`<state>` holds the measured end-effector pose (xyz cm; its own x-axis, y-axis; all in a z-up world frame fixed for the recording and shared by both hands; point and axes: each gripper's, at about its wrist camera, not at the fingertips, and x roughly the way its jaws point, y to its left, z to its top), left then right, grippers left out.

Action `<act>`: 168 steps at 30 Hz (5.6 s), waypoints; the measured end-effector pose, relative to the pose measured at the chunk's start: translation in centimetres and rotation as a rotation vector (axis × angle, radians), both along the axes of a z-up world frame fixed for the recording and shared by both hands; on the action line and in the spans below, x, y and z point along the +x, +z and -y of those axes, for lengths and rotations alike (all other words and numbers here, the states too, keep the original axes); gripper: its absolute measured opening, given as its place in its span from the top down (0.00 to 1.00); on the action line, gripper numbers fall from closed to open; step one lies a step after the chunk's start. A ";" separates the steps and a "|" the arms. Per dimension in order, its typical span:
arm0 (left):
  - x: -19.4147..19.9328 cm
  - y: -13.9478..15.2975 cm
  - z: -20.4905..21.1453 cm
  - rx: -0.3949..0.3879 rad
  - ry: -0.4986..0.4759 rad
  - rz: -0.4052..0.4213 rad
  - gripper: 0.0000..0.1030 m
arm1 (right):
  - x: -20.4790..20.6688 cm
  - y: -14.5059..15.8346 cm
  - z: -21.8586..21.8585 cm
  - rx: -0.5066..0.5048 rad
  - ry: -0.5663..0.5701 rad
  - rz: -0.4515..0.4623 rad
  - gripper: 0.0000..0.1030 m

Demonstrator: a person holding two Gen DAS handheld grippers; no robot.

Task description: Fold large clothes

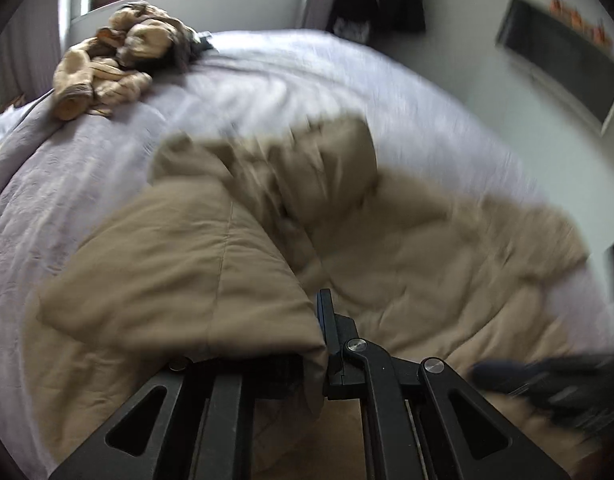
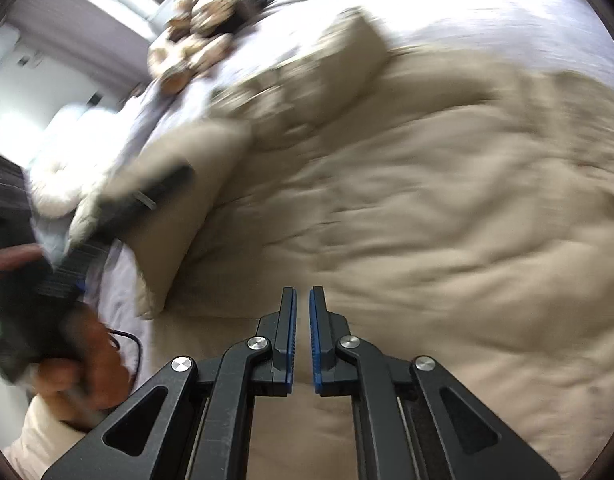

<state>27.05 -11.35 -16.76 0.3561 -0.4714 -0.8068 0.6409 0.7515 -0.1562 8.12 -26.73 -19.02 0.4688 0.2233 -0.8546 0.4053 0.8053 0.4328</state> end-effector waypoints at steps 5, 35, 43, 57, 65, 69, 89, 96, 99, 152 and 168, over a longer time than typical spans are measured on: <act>-1.2 -2.6 2.0 0.128 -0.004 -0.001 0.85 | -3.3 -1.0 5.1 0.001 -0.097 -0.041 0.93; 6.6 -7.0 -25.5 -0.195 0.527 -0.361 0.04 | 11.7 -2.7 -13.9 -0.702 0.304 -0.020 0.89; 12.5 -11.1 -24.7 -0.407 0.524 -0.554 0.30 | 7.6 -3.5 -1.1 -0.360 -0.066 -0.079 0.93; 12.0 -6.1 -22.5 -0.147 0.292 -0.213 0.83 | 4.8 -6.2 -1.1 -0.045 -0.180 -0.041 0.93; 11.7 -6.8 -26.8 -0.070 0.533 -0.187 0.83 | 5.6 -6.7 -1.4 -0.046 -0.174 -0.028 0.87; 8.7 -3.4 -26.5 -0.074 0.450 -0.126 0.83 | 4.4 -4.5 -0.8 -0.044 -0.140 -0.041 0.48; 3.0 -9.7 -20.2 0.050 0.406 -0.154 0.82 | 7.2 -5.8 3.1 -0.320 -0.027 -0.067 0.85; 3.0 -8.7 -20.1 0.087 0.429 -0.159 0.82 | 6.4 -5.2 3.1 -0.350 -0.006 -0.053 0.80; 2.4 -7.2 -20.4 0.095 0.429 -0.145 0.82 | 4.8 -3.7 2.8 -0.406 0.006 -0.069 0.79; -13.1 -1.5 10.3 0.279 0.146 -0.201 0.01 | -18.1 1.4 25.5 0.038 -0.502 0.039 0.00; -13.2 -2.3 13.9 0.284 0.159 -0.238 0.01 | -20.0 -3.9 39.5 0.408 -0.880 0.287 0.00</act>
